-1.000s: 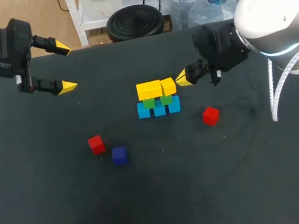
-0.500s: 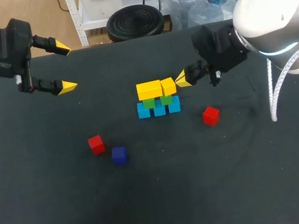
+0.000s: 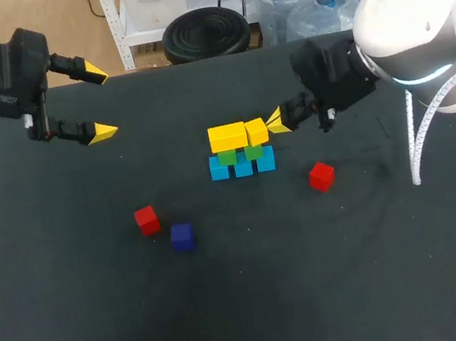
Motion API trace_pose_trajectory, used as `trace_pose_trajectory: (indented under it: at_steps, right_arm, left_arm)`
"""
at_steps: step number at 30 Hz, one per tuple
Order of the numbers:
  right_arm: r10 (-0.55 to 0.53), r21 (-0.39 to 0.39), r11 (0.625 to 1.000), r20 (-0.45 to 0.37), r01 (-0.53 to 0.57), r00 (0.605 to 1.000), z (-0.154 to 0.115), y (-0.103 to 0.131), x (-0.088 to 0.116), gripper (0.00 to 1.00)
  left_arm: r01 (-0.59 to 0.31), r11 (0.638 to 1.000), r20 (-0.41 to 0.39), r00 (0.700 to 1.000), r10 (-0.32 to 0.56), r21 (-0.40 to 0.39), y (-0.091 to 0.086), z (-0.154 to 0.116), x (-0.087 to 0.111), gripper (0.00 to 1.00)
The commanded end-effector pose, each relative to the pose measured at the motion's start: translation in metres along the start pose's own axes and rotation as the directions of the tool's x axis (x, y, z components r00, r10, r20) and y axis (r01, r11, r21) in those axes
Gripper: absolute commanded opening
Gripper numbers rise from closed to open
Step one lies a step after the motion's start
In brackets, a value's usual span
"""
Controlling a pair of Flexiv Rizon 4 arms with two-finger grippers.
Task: Place the blue cubes, place green cubes on the blue cubes, place the yellow cubes on the green cubes, then place the red cubes on the yellow cubes, and place purple cube on the red cubes.
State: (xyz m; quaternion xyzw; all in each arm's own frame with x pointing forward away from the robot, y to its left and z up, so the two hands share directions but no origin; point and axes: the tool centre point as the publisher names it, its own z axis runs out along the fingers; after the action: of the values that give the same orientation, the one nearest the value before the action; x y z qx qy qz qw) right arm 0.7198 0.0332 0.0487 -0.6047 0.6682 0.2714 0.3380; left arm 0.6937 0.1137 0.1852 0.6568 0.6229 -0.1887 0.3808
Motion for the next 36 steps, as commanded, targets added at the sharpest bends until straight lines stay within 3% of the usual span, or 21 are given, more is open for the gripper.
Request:
trace_pose_trajectory:
  at_steps: [1, 27, 36]
  right_arm:
    - [-0.001, -0.001, 1.000, 0.002, 0.001, 1.000, 0.001, 0.000, 0.000, 0.00]
    - [-0.004, 0.000, 1.000, 0.001, 0.004, 1.000, 0.001, 0.001, -0.003, 0.00]
    - [0.011, 0.019, 1.000, -0.013, -0.011, 1.000, -0.013, 0.004, -0.001, 0.00]
  left_arm:
    - [-0.004, 1.000, 0.005, 1.000, 0.004, -0.003, -0.001, 0.000, 0.002, 1.00]
    - [-0.004, 1.000, 0.005, 1.000, 0.004, -0.003, -0.001, 0.000, 0.002, 1.00]
    - [-0.004, 1.000, 0.005, 1.000, 0.004, -0.003, -0.001, 0.000, 0.002, 1.00]
